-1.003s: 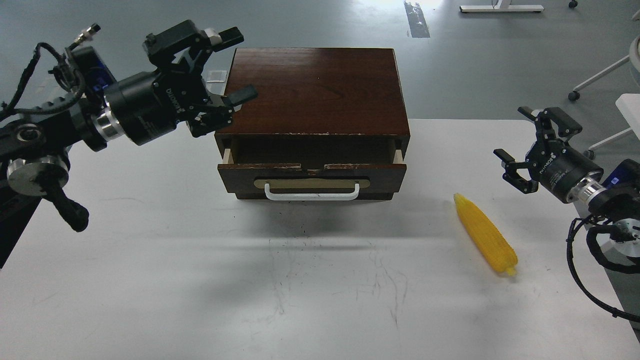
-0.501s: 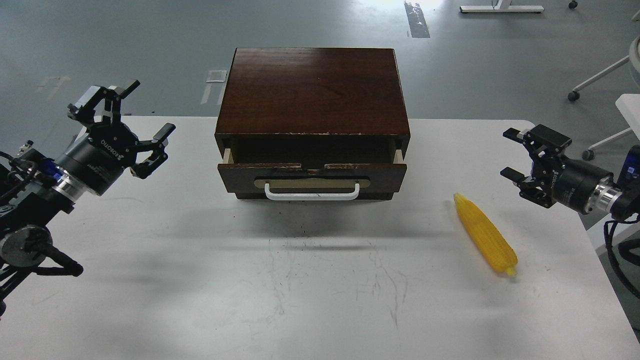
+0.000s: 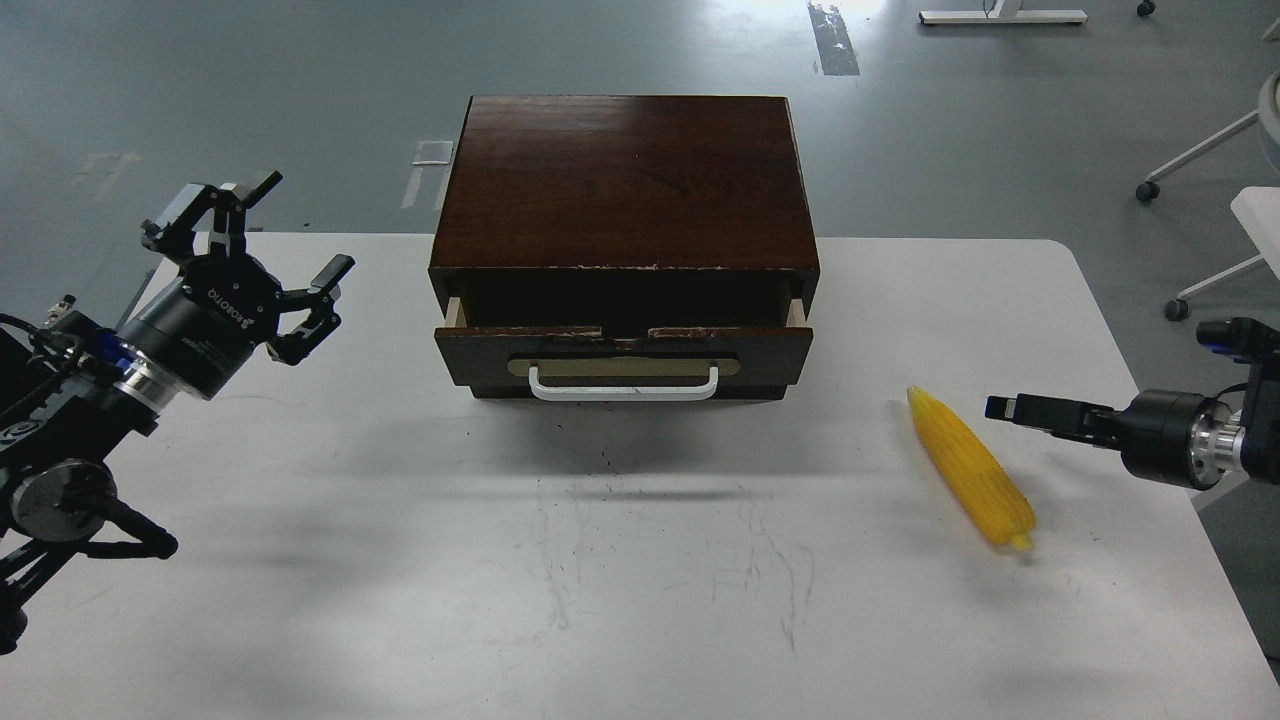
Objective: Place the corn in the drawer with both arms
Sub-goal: 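Lower the right gripper to the yellow corn and grasp it, then lift the corn with the right gripper and carry it over the open drawer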
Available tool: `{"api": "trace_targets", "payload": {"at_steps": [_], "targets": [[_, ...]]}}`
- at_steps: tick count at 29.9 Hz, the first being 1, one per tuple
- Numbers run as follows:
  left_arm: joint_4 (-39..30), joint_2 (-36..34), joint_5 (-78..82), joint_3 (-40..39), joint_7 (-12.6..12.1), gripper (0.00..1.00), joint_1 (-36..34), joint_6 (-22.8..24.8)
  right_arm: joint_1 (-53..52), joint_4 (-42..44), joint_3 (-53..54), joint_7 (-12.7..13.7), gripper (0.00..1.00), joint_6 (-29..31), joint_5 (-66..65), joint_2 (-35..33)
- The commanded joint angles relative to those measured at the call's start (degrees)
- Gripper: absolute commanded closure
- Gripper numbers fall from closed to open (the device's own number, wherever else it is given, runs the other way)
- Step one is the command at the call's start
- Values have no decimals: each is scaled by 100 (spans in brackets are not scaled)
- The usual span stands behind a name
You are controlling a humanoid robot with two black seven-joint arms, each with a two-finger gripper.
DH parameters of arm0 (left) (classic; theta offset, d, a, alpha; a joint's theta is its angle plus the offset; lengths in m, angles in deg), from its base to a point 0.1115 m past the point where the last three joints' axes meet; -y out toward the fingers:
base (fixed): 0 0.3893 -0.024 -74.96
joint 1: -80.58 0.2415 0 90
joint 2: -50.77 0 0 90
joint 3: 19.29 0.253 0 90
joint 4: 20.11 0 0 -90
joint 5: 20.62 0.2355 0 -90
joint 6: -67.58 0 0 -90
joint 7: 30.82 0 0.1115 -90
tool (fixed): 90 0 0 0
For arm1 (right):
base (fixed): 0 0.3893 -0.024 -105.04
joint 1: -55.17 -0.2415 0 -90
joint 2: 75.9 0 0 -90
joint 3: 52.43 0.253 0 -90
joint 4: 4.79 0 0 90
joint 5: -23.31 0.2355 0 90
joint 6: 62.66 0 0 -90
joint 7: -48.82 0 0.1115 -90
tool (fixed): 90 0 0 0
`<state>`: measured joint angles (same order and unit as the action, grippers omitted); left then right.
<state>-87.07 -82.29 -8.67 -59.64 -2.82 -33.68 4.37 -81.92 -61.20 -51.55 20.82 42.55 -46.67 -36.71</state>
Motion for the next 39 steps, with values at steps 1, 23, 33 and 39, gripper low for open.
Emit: {"api": "trace_targets", "payload": {"at_steps": [1, 23, 33, 39], "targets": [[-9, 61, 10, -8, 0, 1, 0, 2, -161, 7, -412, 0, 0, -176, -313, 193], [-9, 96, 71, -131, 0, 1, 0, 2, -407, -265, -1020, 0, 100, -272, -754, 273], [-9, 78, 71, -149, 0, 1, -9, 10, -2145, -696, -1029, 0, 100, -281, -701, -8], [-18, 70, 71, -149, 0, 1, -9, 10, -3841, -863, -1511, 0, 100, -229, -710, 237]]}}
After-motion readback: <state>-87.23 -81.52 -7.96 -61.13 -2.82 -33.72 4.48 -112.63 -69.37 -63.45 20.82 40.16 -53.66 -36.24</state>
